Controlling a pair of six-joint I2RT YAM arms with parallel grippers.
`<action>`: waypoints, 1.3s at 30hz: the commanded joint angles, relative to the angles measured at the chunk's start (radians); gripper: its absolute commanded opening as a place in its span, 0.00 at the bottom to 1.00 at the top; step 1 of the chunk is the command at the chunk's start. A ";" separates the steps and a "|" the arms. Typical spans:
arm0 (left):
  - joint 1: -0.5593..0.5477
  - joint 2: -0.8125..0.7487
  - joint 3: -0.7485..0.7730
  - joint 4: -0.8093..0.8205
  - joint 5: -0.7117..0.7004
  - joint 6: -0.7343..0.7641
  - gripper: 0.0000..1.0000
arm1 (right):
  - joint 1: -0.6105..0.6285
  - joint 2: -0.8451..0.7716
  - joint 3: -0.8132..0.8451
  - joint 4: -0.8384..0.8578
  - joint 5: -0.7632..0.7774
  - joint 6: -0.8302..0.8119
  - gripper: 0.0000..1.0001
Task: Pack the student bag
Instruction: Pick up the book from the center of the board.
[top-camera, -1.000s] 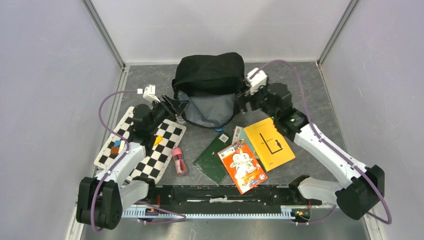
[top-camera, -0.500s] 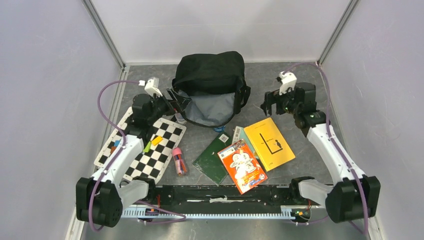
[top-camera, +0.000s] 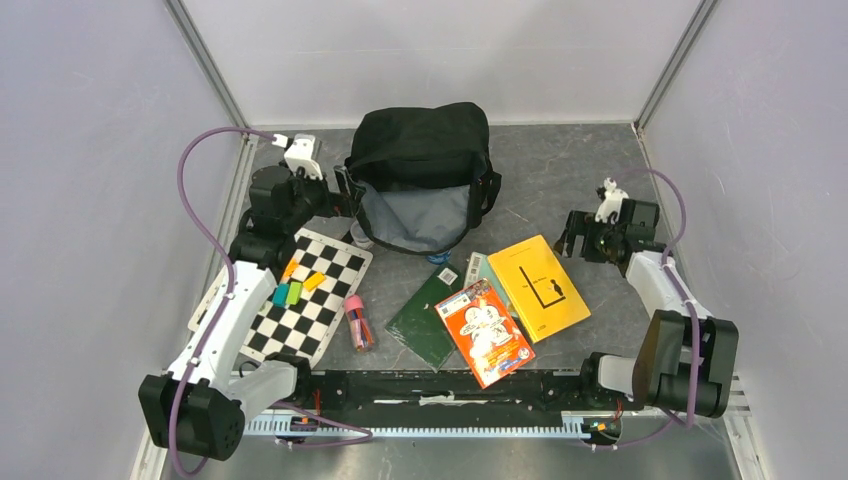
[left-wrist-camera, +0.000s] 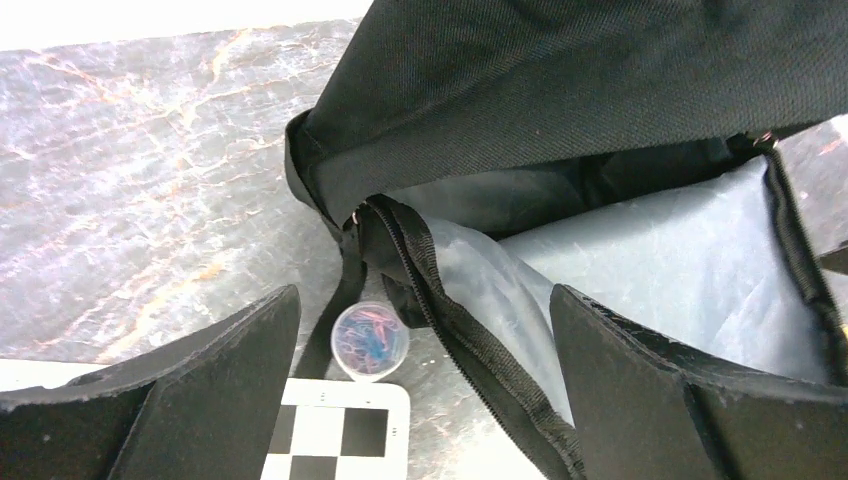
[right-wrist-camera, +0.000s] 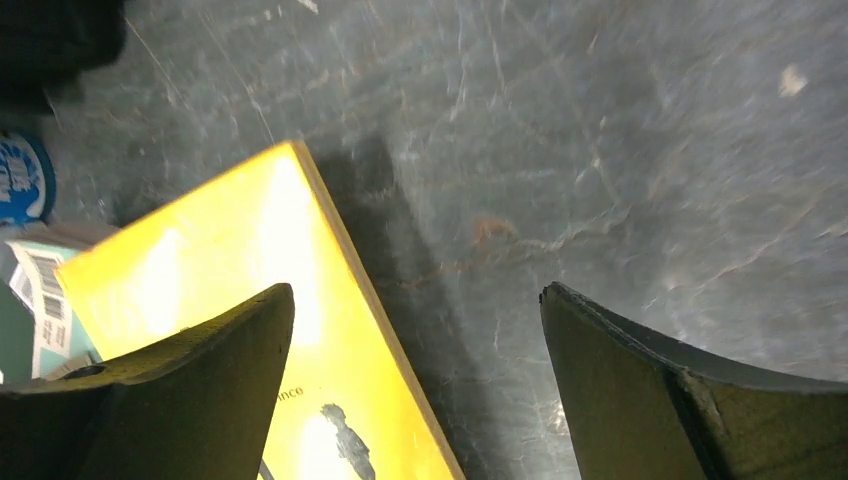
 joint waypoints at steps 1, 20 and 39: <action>-0.001 -0.008 0.039 0.024 0.019 0.181 1.00 | -0.012 0.011 -0.076 0.062 -0.074 0.016 0.98; -0.003 0.122 0.132 0.129 0.179 0.307 1.00 | -0.010 0.011 -0.295 0.105 -0.370 0.030 0.82; -0.026 0.204 0.153 0.237 0.161 0.224 0.23 | -0.012 -0.149 -0.045 -0.054 -0.394 0.133 0.00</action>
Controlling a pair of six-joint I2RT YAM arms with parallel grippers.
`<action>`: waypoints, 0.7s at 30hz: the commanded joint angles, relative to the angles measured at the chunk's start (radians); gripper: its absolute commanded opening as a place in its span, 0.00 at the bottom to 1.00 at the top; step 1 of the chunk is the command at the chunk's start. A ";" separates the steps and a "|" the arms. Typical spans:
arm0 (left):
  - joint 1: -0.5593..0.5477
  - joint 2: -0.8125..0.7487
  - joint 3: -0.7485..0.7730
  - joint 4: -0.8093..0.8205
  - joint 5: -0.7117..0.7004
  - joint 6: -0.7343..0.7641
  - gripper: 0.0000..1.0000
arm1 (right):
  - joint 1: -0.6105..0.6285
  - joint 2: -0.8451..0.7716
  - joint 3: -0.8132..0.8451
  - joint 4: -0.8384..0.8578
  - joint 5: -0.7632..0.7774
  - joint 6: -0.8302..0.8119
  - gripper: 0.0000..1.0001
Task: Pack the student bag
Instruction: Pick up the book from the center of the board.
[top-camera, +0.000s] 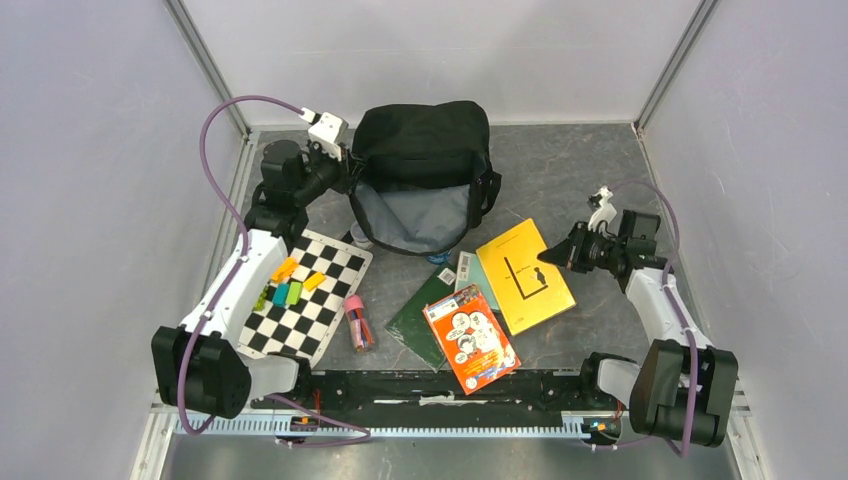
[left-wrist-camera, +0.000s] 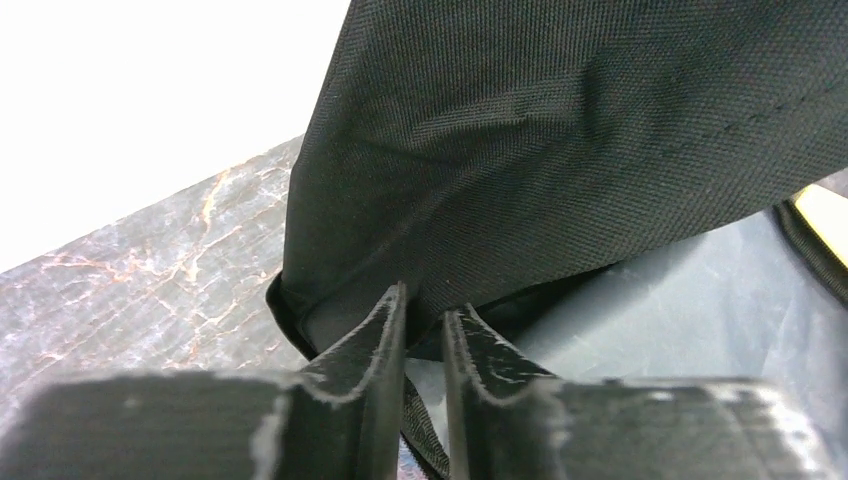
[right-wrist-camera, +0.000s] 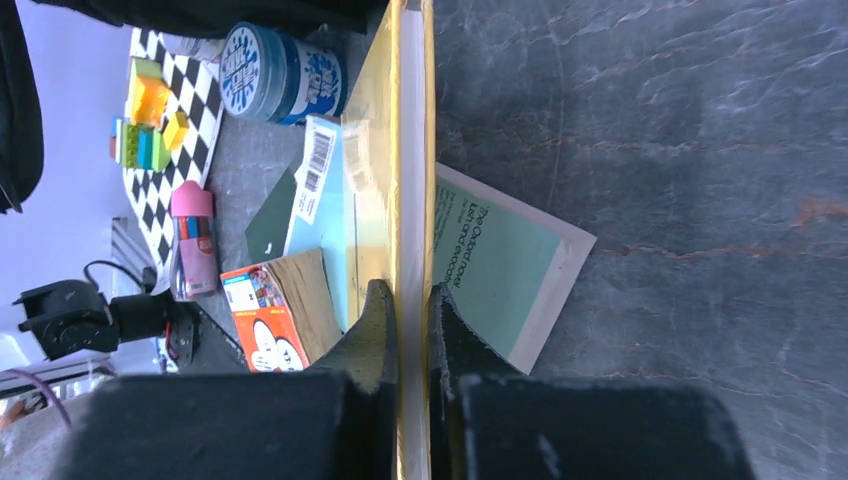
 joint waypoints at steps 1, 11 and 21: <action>-0.007 0.004 0.027 0.072 0.009 -0.036 0.18 | -0.002 -0.030 0.089 -0.050 0.056 -0.025 0.00; -0.048 -0.062 -0.008 0.023 -0.040 -0.002 0.02 | 0.006 -0.077 0.389 -0.224 0.439 -0.163 0.00; -0.096 -0.074 -0.013 0.001 -0.079 0.028 0.02 | 0.118 -0.005 0.441 -0.210 0.961 -0.225 0.00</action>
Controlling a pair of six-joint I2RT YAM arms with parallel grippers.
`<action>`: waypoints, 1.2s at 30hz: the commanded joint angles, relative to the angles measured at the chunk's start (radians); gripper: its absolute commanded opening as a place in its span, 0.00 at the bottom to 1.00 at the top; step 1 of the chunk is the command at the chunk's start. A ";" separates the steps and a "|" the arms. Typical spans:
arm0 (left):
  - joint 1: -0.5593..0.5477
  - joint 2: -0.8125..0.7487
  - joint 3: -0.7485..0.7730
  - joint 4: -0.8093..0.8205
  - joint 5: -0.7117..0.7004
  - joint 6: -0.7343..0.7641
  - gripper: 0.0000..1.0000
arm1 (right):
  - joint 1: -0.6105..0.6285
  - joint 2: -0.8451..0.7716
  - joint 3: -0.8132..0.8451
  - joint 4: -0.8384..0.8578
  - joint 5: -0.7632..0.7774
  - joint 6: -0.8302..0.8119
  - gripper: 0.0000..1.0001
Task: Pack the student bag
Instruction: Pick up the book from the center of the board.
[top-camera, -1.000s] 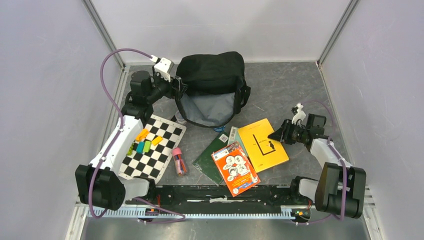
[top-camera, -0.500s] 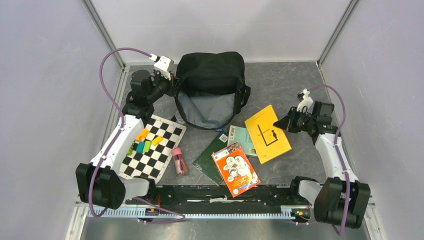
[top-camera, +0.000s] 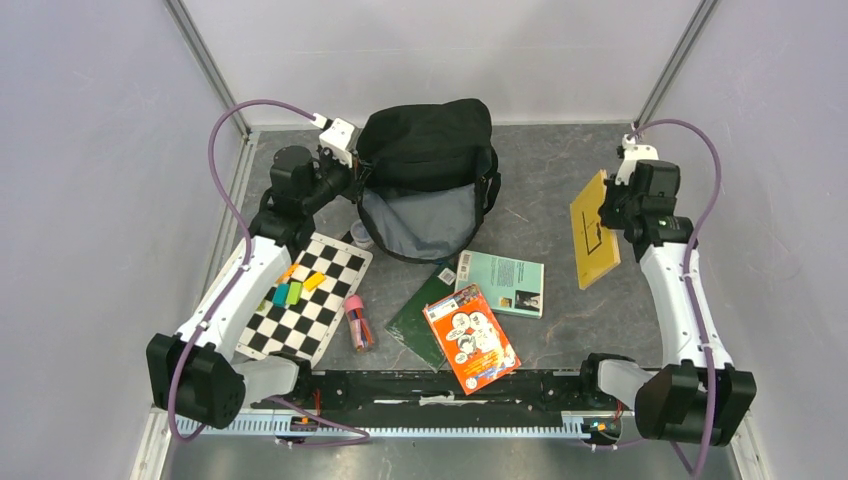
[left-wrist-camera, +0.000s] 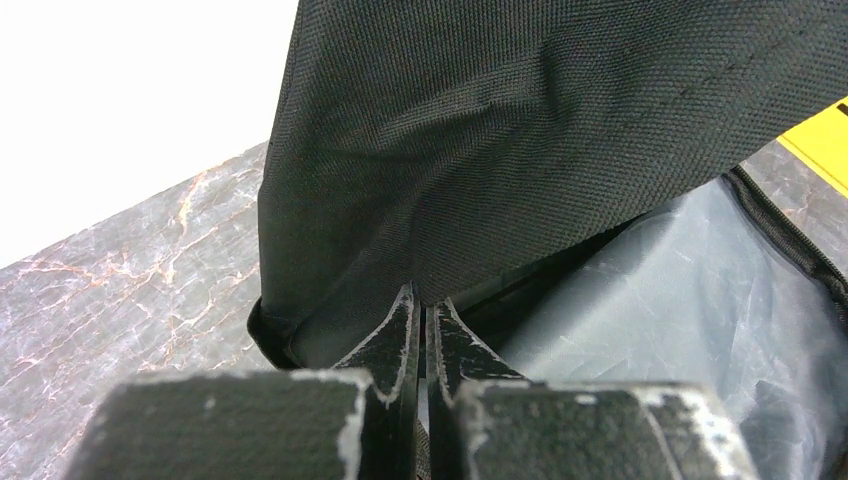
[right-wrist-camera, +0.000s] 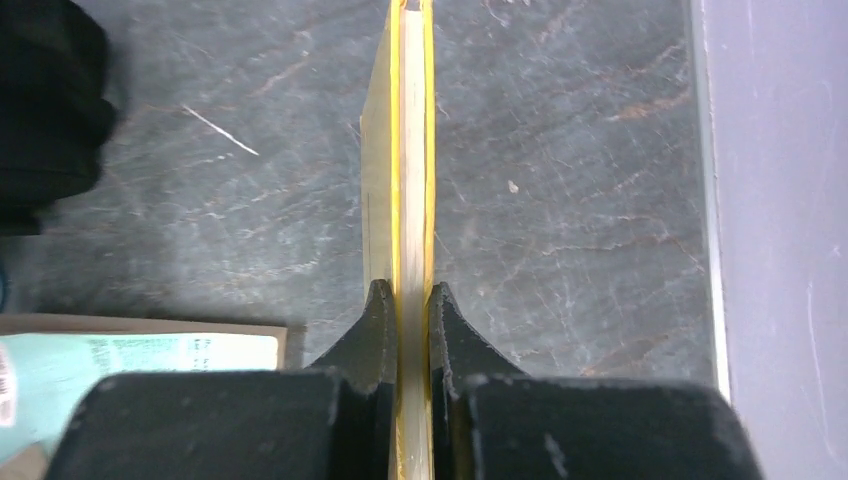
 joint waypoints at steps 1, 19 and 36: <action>-0.011 -0.032 0.001 0.024 -0.019 0.036 0.02 | 0.054 0.019 -0.020 0.055 0.212 -0.021 0.00; -0.015 -0.044 0.001 0.022 -0.030 0.044 0.02 | 0.118 0.071 -0.206 0.100 0.158 -0.017 0.31; -0.014 -0.001 0.097 -0.079 -0.057 -0.026 0.02 | 0.315 -0.098 0.134 0.269 -0.294 -0.196 0.00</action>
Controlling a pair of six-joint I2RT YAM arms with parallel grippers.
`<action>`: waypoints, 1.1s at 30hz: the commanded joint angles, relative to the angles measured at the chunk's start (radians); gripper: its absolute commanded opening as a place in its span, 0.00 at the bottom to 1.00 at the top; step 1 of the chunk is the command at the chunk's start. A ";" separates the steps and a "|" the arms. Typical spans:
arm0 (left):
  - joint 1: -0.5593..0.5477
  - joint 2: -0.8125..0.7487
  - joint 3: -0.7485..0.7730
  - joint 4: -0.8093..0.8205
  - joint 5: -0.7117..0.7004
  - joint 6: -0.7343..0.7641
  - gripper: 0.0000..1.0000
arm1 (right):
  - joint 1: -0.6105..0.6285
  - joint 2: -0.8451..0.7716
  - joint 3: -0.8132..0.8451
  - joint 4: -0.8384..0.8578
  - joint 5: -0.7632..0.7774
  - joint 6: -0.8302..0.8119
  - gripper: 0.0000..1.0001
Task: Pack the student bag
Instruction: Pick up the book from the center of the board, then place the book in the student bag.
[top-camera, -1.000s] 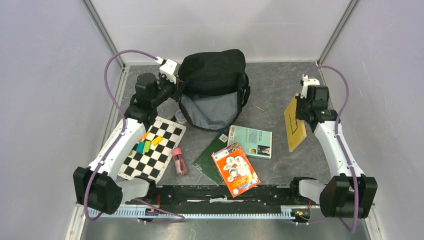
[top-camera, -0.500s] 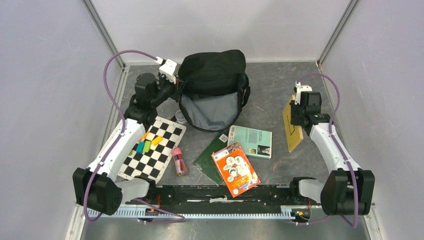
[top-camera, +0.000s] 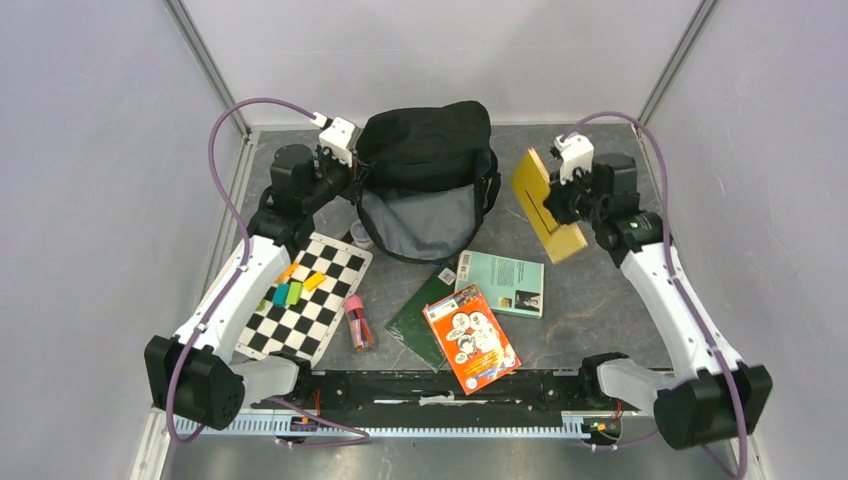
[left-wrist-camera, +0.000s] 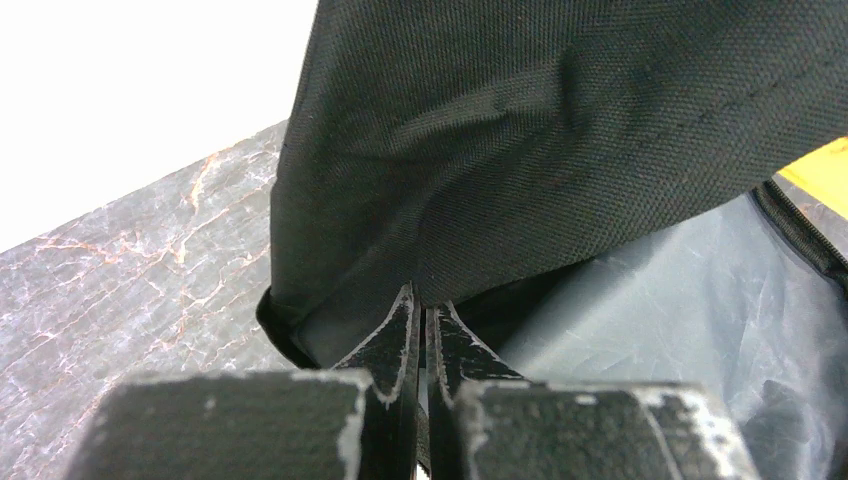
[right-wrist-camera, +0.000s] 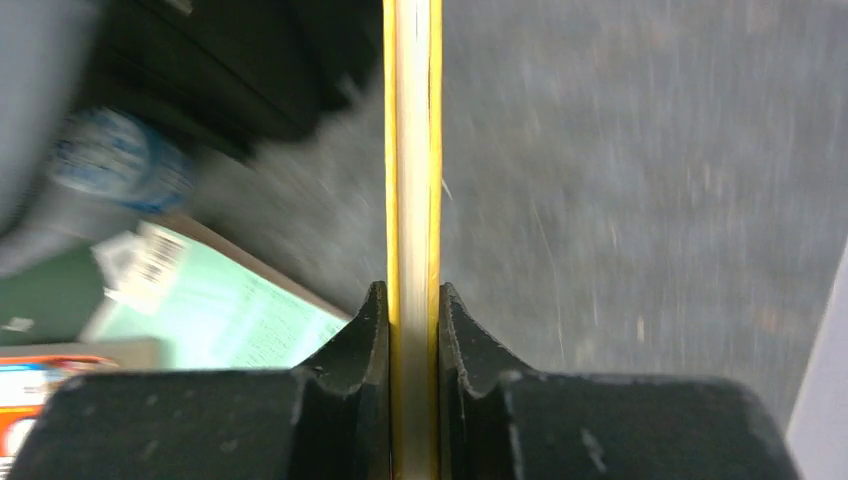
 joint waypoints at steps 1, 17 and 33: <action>-0.003 0.014 0.099 -0.044 -0.002 -0.048 0.02 | 0.045 -0.160 0.136 0.310 -0.310 -0.043 0.00; 0.010 0.099 0.185 -0.123 0.044 -0.159 0.02 | 0.163 -0.125 0.117 1.033 -0.744 0.113 0.00; 0.041 0.101 0.191 -0.125 0.160 -0.138 0.02 | 0.241 0.159 0.128 1.111 -0.857 -0.179 0.02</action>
